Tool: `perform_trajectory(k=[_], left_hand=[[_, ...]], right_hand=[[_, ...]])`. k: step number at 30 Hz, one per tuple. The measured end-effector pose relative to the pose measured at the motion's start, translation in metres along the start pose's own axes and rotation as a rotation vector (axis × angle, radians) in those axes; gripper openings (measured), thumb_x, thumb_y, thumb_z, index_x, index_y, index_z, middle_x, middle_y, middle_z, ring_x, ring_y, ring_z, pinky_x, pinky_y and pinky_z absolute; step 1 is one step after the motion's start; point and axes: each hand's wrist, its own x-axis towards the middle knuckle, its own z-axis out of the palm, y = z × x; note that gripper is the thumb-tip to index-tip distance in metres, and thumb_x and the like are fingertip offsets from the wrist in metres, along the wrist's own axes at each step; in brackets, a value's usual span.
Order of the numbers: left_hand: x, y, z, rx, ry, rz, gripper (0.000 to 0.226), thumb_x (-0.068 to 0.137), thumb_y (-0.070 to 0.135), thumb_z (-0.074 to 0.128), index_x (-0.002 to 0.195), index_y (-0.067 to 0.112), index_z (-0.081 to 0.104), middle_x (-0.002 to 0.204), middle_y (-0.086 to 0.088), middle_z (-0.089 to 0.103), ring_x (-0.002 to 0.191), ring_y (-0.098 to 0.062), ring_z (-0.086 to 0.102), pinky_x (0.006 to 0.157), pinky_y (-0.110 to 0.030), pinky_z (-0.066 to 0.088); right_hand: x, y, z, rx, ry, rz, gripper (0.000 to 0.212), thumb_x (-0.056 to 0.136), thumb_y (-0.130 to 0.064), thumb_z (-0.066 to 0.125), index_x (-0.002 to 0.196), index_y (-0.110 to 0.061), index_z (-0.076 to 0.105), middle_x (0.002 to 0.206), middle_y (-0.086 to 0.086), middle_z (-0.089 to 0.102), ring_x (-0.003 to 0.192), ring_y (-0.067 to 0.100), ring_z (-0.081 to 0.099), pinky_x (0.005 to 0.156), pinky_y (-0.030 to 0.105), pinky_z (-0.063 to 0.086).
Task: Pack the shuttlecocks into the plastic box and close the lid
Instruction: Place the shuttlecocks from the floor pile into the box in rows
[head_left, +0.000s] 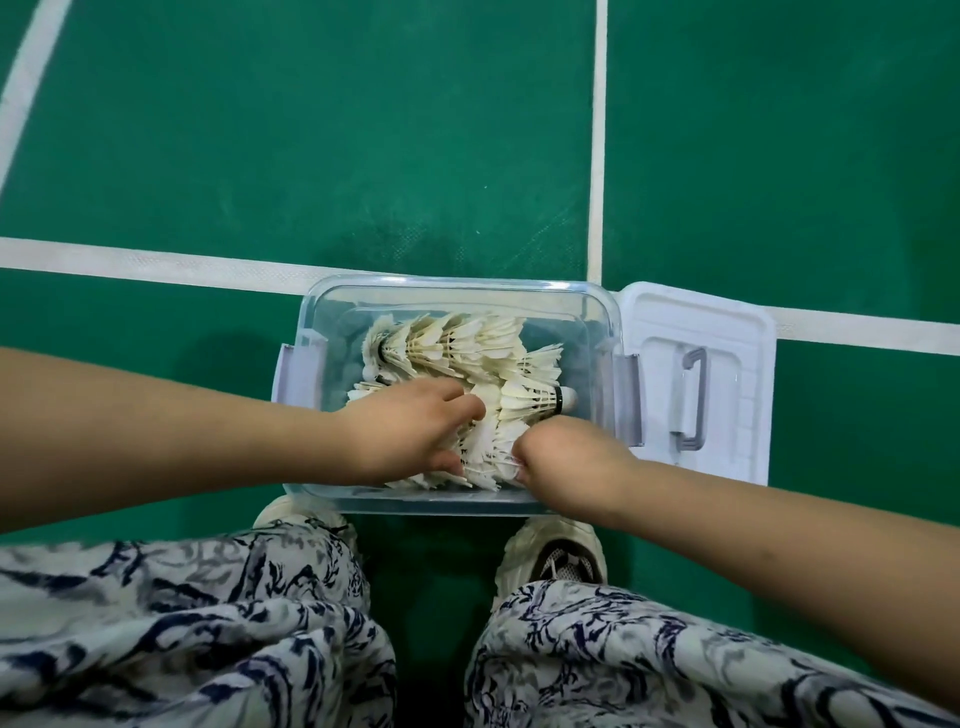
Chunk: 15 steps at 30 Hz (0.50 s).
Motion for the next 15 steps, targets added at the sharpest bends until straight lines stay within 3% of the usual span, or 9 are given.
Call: perform_trajectory(k=[3, 7, 11, 15], left_hand=[[0.006, 0.001, 0.0, 0.025, -0.009, -0.008, 0.053, 0.083, 0.043, 0.06, 0.126, 0.02, 0.038, 0.115, -0.004, 0.048, 0.106, -0.022, 0.047, 0.088, -0.033, 0.04], [0.004, 0.005, 0.001, 0.071, -0.005, -0.013, 0.054, 0.083, 0.046, 0.059, 0.126, 0.021, 0.038, 0.115, -0.002, 0.047, 0.107, -0.021, 0.046, 0.085, -0.03, 0.037], [0.002, 0.016, -0.011, 0.102, 0.047, -0.023, 0.063, 0.079, 0.058, 0.055, 0.129, 0.024, 0.037, 0.122, 0.001, 0.049, 0.113, -0.019, 0.045, 0.09, -0.032, 0.039], [0.011, 0.038, -0.032, 0.099, 0.198, 0.041, 0.059, 0.08, 0.063, 0.048, 0.124, 0.024, 0.042, 0.115, 0.002, 0.054, 0.107, -0.018, 0.048, 0.086, -0.03, 0.038]], right_hand=[[0.002, 0.001, -0.001, -0.026, 0.003, -0.022, 0.012, 0.087, -0.008, 0.051, 0.081, -0.01, 0.061, 0.061, 0.0, 0.04, 0.068, 0.024, 0.048, 0.058, 0.028, 0.036], [-0.004, 0.002, -0.009, -0.051, -0.031, -0.037, 0.012, 0.089, -0.012, 0.052, 0.085, -0.008, 0.063, 0.065, 0.002, 0.043, 0.07, 0.025, 0.049, 0.06, 0.026, 0.037], [-0.016, 0.006, -0.033, -0.053, 0.022, -0.015, 0.031, 0.084, -0.026, 0.063, 0.061, -0.014, 0.047, 0.062, 0.0, 0.043, 0.069, 0.023, 0.049, 0.049, 0.024, 0.033], [-0.03, 0.015, -0.052, 0.022, 0.205, -0.004, 0.019, 0.085, -0.034, 0.057, 0.087, -0.017, 0.065, 0.072, -0.001, 0.055, 0.076, 0.021, 0.05, 0.058, 0.027, 0.039]])
